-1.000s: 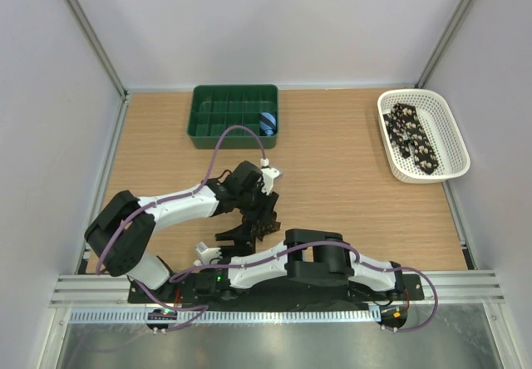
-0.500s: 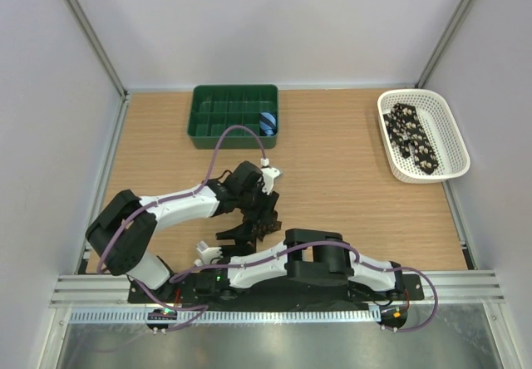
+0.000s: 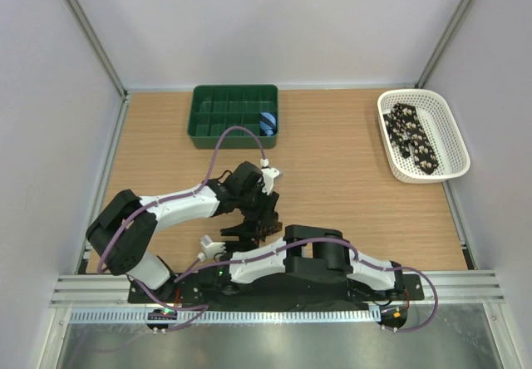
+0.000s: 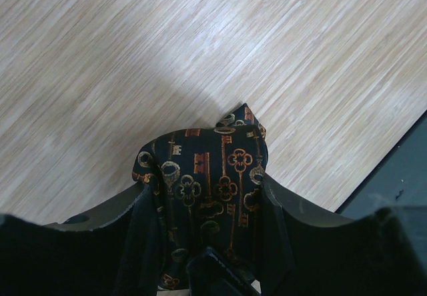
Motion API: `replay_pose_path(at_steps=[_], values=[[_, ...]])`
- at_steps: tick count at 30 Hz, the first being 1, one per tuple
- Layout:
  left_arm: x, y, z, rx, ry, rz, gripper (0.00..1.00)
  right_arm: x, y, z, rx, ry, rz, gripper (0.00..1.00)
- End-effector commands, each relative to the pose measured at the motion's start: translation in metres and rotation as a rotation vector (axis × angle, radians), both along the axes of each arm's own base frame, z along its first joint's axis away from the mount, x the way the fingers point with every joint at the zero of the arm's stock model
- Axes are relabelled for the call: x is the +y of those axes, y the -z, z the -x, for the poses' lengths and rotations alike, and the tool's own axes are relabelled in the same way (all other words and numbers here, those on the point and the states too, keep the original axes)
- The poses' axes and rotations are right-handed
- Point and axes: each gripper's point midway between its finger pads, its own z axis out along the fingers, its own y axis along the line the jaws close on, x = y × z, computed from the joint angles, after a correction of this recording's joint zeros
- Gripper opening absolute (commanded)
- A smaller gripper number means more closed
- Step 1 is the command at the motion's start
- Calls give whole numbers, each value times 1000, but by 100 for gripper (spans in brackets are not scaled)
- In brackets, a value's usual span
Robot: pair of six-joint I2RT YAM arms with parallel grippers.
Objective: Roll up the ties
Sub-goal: Roll the tie
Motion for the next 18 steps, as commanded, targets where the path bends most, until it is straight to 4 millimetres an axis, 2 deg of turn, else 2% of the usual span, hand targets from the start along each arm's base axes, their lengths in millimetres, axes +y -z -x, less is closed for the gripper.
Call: replay_pose_path(at_steps=[1, 6, 8, 9, 12, 15, 17, 18], values=[[-3, -15, 9, 32, 19, 20, 51, -30, 34, -8, 86, 44, 125, 76], [3, -17, 15, 81, 18, -30, 50, -32, 34, -14, 76, 56, 126, 76], [5, -21, 11, 75, 8, -54, 51, -33, 32, -15, 70, 57, 137, 76], [11, -18, 12, 81, 3, -90, 51, -34, 31, -16, 68, 60, 139, 76], [12, -19, 14, 86, 8, -93, 50, -36, 31, -17, 75, 65, 145, 73], [14, -14, 16, 99, 9, -100, 49, -38, 32, -19, 82, 75, 147, 58], [14, -11, 21, 118, 20, -98, 49, -40, 34, -20, 76, 74, 163, 62], [14, -10, 23, 125, 23, -98, 49, -39, 32, -20, 64, 72, 167, 68]])
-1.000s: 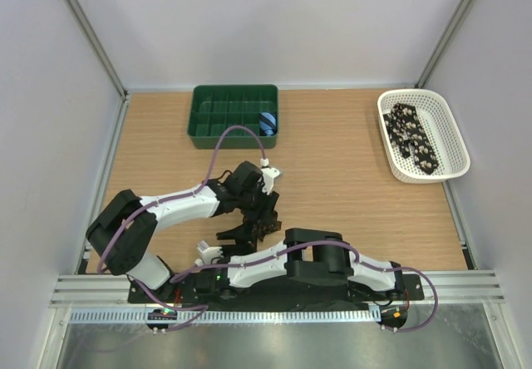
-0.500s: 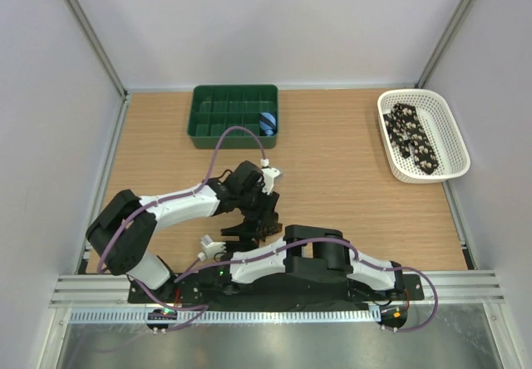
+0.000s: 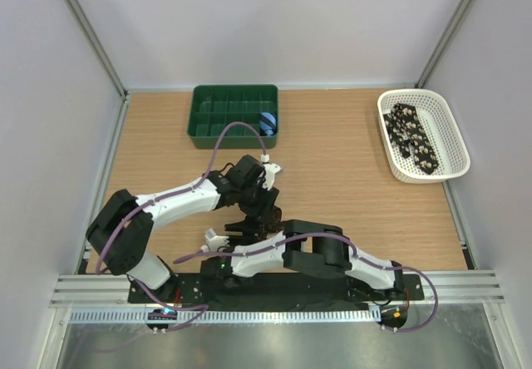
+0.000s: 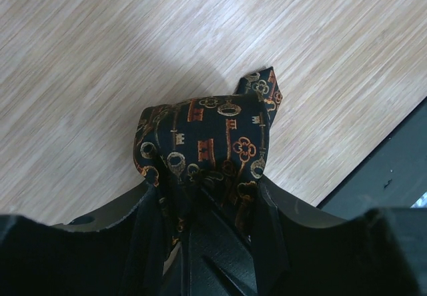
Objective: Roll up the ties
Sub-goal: Roll the tie
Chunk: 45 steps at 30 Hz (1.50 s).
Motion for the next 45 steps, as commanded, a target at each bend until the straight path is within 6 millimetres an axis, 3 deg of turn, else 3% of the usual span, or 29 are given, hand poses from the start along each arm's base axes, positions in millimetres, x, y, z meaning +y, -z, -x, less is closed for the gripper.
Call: replay_pose_path(at_steps=[1, 6, 11, 21, 26, 29, 32, 36, 40, 42, 43, 44, 45], values=[[9, 5, 21, 89, 25, -38, 48, -27, 29, -6, 84, 41, 143, 68], [4, 7, 17, 85, 30, -30, 48, -28, 32, -5, 95, 43, 137, 69], [-9, 7, 6, 64, 51, -13, 48, -19, 32, 4, 109, -7, 121, 79], [-25, 16, -6, 72, 81, -15, 46, -9, 32, 38, 236, -148, -3, 91], [-25, 16, -5, 80, 91, -12, 45, 3, 37, 66, 306, -235, -46, 92], [-25, 16, -5, 83, 95, -11, 44, 2, 37, 72, 357, -232, -101, 92], [-25, 16, -5, 81, 95, -12, 44, -2, 30, 78, 408, -238, -219, 92], [-25, 16, -5, 77, 99, -12, 44, -18, 24, 72, 491, -188, -357, 91], [-27, 20, -6, 85, 97, -4, 42, -10, -7, 76, 548, -205, -574, 88], [-28, 20, -6, 87, 95, -3, 41, -15, -9, 77, 596, -205, -644, 85], [-29, 20, -6, 86, 96, 1, 41, -9, -29, 77, 609, -208, -781, 84], [-29, 20, -6, 86, 96, 1, 41, -11, -34, 74, 626, -197, -842, 84], [-28, 21, -6, 82, 96, 0, 40, -20, -25, 78, 689, -189, -869, 82]])
